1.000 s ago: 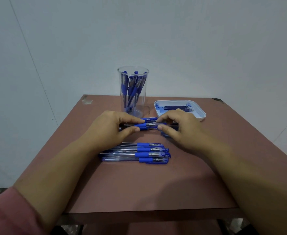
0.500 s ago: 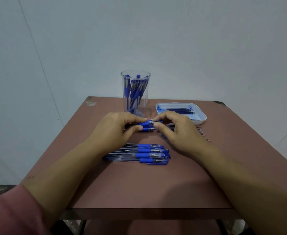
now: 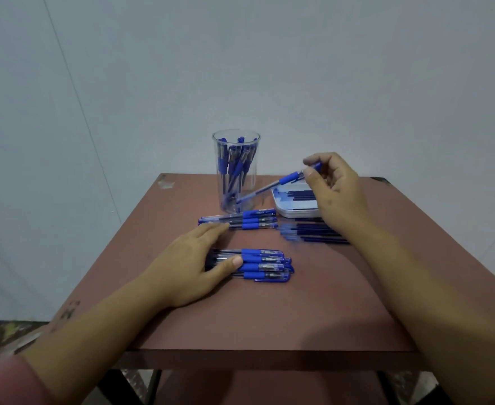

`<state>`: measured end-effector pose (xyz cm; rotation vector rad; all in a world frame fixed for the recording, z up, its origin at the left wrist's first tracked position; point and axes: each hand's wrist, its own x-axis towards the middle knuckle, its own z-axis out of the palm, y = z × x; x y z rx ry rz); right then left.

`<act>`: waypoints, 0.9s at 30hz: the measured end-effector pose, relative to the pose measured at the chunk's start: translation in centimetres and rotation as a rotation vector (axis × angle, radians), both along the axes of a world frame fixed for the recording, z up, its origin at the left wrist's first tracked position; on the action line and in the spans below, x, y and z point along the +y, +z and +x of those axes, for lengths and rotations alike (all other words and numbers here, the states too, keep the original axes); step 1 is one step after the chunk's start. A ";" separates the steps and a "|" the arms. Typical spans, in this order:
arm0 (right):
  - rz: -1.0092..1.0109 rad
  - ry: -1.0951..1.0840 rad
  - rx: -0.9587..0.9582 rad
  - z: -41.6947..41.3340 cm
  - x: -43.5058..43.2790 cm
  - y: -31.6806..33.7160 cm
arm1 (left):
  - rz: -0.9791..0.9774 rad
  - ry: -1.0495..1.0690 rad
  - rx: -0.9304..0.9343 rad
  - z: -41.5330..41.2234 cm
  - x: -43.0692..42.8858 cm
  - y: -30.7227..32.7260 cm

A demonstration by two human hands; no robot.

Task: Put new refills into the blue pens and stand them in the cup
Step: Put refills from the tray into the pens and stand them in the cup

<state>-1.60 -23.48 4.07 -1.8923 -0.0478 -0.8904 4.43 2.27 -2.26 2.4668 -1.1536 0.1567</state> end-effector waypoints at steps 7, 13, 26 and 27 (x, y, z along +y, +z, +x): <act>0.051 -0.079 -0.261 2.6 1.0 4.6 | 0.049 -0.019 -0.039 -0.6 -0.1 0.2; -0.047 -0.150 -0.306 6.0 1.5 6.4 | 0.070 -0.011 -0.038 -0.6 -0.2 0.2; -0.549 -0.131 0.049 9.4 2.3 3.3 | 0.059 -0.007 -0.038 -0.3 -0.1 0.1; -0.594 -0.147 0.078 9.3 2.2 3.2 | 0.058 -0.007 -0.041 -0.3 -0.2 0.1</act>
